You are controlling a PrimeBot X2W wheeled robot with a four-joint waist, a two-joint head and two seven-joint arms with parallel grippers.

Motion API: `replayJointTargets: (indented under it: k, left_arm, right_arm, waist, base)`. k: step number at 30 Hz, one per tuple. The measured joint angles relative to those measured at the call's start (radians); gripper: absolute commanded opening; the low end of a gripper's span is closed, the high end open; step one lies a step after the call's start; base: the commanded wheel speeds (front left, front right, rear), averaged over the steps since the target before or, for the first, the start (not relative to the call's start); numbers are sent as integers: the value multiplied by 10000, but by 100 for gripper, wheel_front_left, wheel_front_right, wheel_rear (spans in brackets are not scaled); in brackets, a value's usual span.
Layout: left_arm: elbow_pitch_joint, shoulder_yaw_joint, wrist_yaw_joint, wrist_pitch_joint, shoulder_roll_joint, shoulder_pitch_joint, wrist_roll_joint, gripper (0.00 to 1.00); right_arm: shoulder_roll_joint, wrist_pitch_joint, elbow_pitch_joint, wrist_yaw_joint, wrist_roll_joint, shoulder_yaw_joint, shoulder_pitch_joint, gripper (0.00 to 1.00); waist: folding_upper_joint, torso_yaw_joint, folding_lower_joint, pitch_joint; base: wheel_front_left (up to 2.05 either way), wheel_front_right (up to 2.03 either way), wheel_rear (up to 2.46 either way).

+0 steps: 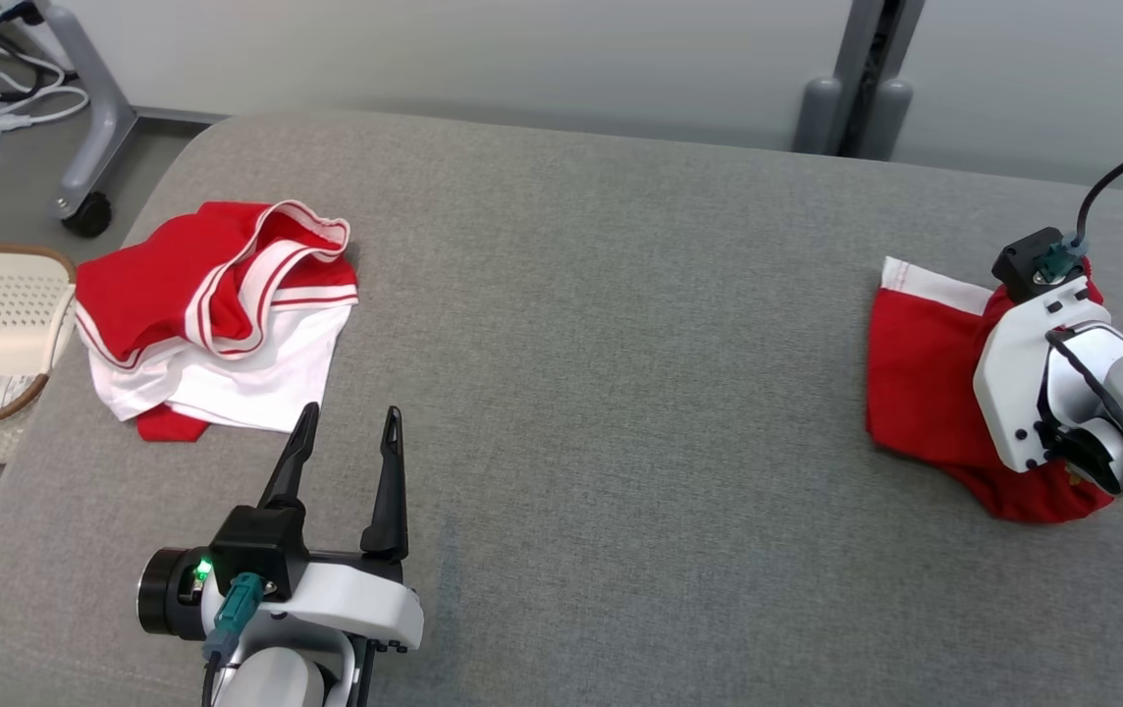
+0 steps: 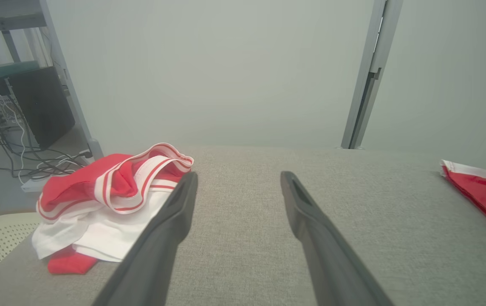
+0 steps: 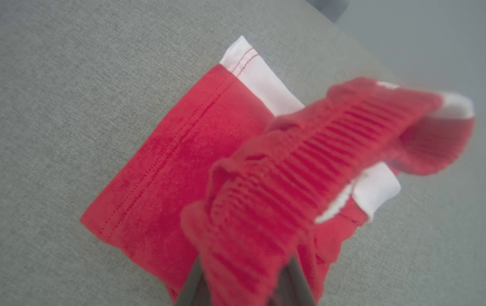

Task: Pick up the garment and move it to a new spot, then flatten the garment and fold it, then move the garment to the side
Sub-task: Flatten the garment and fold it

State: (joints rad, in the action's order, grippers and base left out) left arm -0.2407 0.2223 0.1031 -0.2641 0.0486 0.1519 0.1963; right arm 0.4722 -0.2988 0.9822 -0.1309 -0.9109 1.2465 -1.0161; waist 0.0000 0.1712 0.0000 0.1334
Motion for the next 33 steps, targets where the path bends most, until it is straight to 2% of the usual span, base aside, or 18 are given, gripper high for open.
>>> replayJointTargets:
  k: [8,24,25,26,27,33]
  left_arm:
    - [-29,67,0,0,4,52,13,100]
    - [-15,267,-10,0,2,308,21,100]
    - [-15,276,-10,0,2,333,33,100]
    - [-15,288,-10,0,2,361,46,100]
    - [-15,297,-8,0,2,382,56,100]
    - [-127,326,35,0,0,394,79,100]
  right_arm:
    - [-514,-29,422,0,-489,-144,11,0]
    - [-968,445,1559,0,-631,-86,-148,0]
    - [-993,560,1636,0,-650,-102,-174,11]
    - [-1018,677,1691,0,-660,-113,-206,49]
    - [-1049,796,1747,0,-660,-121,-238,99]
    - [-1329,1434,2034,0,-652,-163,-418,100]
  waist:
    - [0,449,0,264]
    - [0,883,0,820]
    - [0,893,1,849]
    - [0,901,0,871]
    - [0,901,0,887]
    - [0,825,0,743]
  base:
    - [0,0,0]
    - [0,0,0]
    - [0,0,0]
    - [0,0,0]
    - [0,0,0]
    - [0,0,0]
